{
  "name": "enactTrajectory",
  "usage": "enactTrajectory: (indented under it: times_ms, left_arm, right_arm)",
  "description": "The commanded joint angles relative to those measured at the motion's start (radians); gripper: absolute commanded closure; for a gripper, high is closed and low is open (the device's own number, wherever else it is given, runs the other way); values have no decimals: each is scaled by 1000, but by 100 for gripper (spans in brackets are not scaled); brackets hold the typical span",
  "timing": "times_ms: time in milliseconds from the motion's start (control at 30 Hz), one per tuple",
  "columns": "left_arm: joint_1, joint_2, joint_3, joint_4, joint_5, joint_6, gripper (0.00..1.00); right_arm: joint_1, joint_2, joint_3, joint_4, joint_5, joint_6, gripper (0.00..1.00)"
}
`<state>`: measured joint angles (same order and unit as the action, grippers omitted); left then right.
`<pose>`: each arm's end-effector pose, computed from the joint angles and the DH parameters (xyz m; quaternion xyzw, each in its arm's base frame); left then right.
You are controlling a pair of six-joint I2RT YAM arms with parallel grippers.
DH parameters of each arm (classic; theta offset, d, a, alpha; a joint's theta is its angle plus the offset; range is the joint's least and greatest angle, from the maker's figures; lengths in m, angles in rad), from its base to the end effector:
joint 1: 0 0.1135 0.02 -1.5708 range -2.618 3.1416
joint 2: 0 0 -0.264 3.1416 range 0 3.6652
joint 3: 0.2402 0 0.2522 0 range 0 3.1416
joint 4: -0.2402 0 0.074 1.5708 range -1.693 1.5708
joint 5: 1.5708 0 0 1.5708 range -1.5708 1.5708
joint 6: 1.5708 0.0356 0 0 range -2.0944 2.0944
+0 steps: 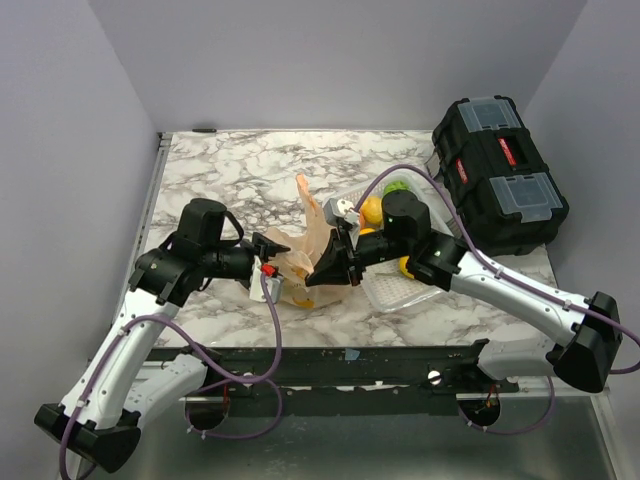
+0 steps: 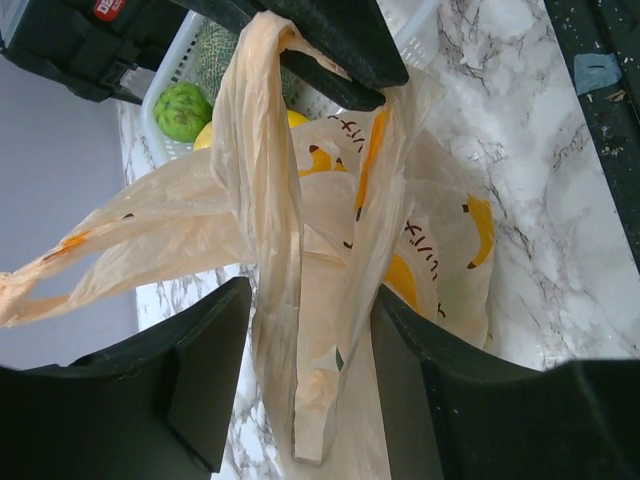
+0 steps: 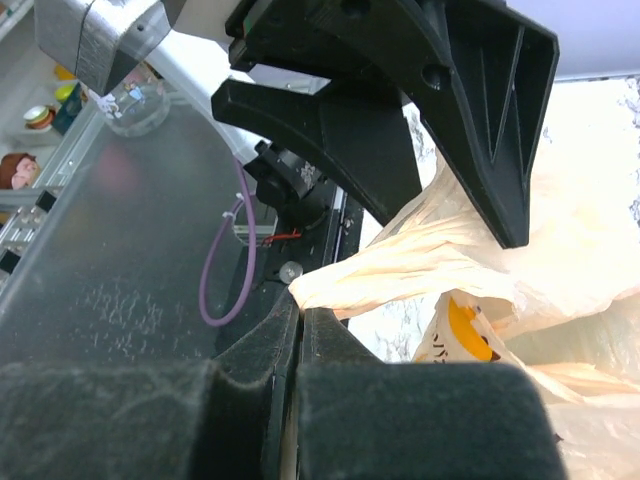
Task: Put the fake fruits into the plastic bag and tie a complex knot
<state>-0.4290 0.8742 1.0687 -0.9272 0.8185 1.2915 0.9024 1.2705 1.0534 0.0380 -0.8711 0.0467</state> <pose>0.1278 -0.0871 0.3564 0.7408 0.4239 -0.1742 0.4911 0.1580 0.2440 0.3542 -0.5348 0.5209 0.5536 0.3690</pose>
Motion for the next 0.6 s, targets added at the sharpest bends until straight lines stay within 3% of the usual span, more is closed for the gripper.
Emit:
enactTrajectory:
  times_ms: [0, 133, 200, 267, 433, 500, 567]
  left_arm:
    - [-8, 22, 45, -103, 11, 117, 47]
    - [-37, 33, 40, -106, -6, 141, 43]
    - [-60, 41, 28, -76, -28, 145, 45]
    - [-79, 56, 25, -64, -37, 150, 53]
    - [-94, 92, 38, -67, -28, 84, 93]
    - [-89, 73, 15, -23, -37, 6, 100]
    - [-65, 34, -31, 33, -25, -78, 100]
  right_arm:
    - [5, -12, 48, -150, -30, -103, 99]
    - [5, -14, 70, -197, -54, -131, 99]
    - [5, -5, 81, -211, -65, -146, 99]
    - [5, 8, 94, -234, -73, -167, 99]
    - [4, 6, 101, -254, -52, -183, 99]
    - [5, -14, 91, -254, 0, -176, 96]
    - [0, -42, 76, -253, 105, -166, 84]
